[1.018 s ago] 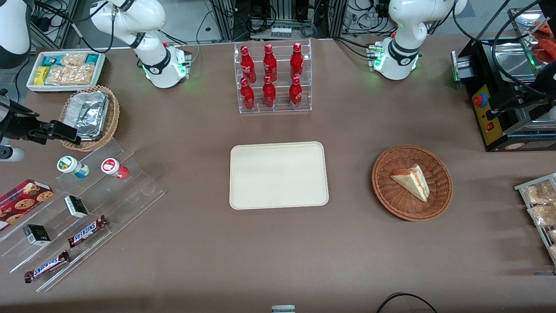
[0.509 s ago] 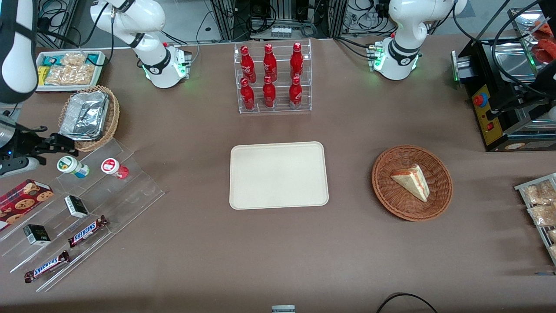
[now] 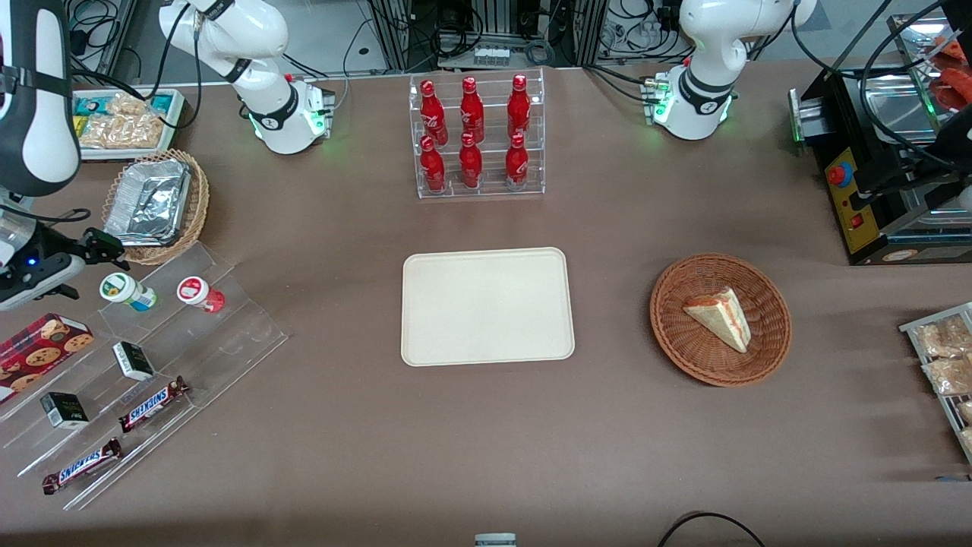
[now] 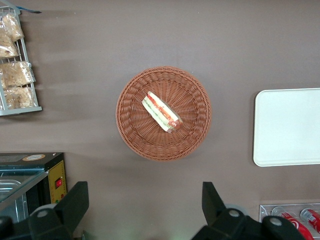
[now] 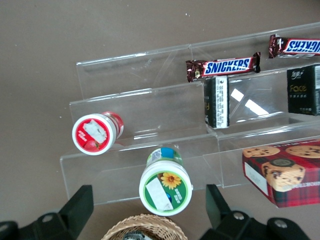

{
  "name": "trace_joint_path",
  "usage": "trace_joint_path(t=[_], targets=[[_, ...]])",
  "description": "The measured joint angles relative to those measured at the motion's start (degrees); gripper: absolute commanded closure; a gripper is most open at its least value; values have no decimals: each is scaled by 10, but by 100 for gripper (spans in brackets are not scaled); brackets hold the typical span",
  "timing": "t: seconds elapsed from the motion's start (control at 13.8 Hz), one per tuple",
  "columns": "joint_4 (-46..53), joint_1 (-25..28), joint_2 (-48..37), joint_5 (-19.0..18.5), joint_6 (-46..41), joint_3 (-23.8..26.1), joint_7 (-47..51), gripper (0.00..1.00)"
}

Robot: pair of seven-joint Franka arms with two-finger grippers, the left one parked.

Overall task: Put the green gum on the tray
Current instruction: 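Move the right gripper down toward the green-labelled gum jar on the stand, then close the right gripper around the green-labelled gum jar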

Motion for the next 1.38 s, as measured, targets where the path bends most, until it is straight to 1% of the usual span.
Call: trace_joint_path(t=[0.36, 1.09, 1.16, 1.24, 1.31, 1.38], targets=[[-56, 0, -1, 0, 65, -20, -30, 0], [-75, 2, 3, 0, 108, -24, -33, 1], [-75, 2, 5, 0, 113, -24, -33, 5], [-75, 2, 7, 0, 115, -24, -33, 18], [-75, 2, 9, 0, 117, -24, -33, 38], [-75, 2, 11, 0, 118, -24, -33, 64]])
